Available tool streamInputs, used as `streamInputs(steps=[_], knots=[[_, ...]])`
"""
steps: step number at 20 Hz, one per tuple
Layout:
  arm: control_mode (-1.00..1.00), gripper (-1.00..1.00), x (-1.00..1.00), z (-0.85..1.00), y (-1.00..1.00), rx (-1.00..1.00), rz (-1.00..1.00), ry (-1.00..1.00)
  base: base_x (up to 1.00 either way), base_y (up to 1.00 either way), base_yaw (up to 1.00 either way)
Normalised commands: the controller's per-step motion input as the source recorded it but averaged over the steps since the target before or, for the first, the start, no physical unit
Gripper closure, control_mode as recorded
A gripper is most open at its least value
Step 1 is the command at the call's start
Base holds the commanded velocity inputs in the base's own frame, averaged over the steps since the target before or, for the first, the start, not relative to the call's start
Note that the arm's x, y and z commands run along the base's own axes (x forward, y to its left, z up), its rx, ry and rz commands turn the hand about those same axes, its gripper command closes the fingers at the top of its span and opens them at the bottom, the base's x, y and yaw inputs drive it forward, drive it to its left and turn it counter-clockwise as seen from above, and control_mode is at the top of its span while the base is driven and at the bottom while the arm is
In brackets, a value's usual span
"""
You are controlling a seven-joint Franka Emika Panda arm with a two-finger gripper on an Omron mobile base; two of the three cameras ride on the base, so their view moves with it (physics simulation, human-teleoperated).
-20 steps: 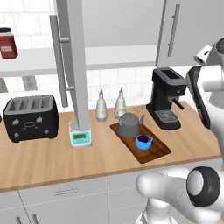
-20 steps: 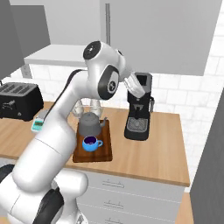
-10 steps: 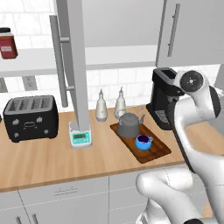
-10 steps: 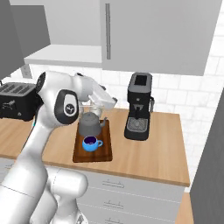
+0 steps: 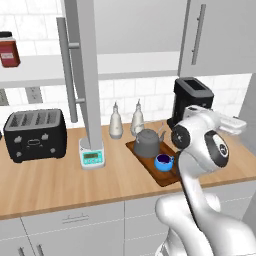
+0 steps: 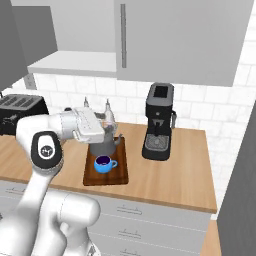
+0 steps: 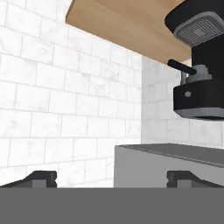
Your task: Pick the kettle from the counter and place it on the tray. Then pick the mug from the cabinet and place it on the tray. Then close the cabinet doors.
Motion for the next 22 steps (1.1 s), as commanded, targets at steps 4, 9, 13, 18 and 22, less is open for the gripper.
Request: streamInputs(steps=[4,9,13,18,22], knots=[[-1.0,-1.0,-0.41,-0.2,0.42,-0.26,-0.06,-0.05,0.0,0.0,0.0],[-1.0,-1.0,-0.43,0.0,0.62,-0.28,-0.08,-0.08,0.0,0.0,0.0],[-1.0,-1.0,-0.16,0.0,0.7,-0.32,-0.11,-0.01,0.0,0.0,0.0],[-1.0,-1.0,-0.27,0.08,0.7,-0.27,-0.14,-0.03,0.0,0.0,0.0],[-1.0,-1.0,-0.32,0.16,0.86,-0.19,-0.12,-0.01,0.0,0.0,0.0]])
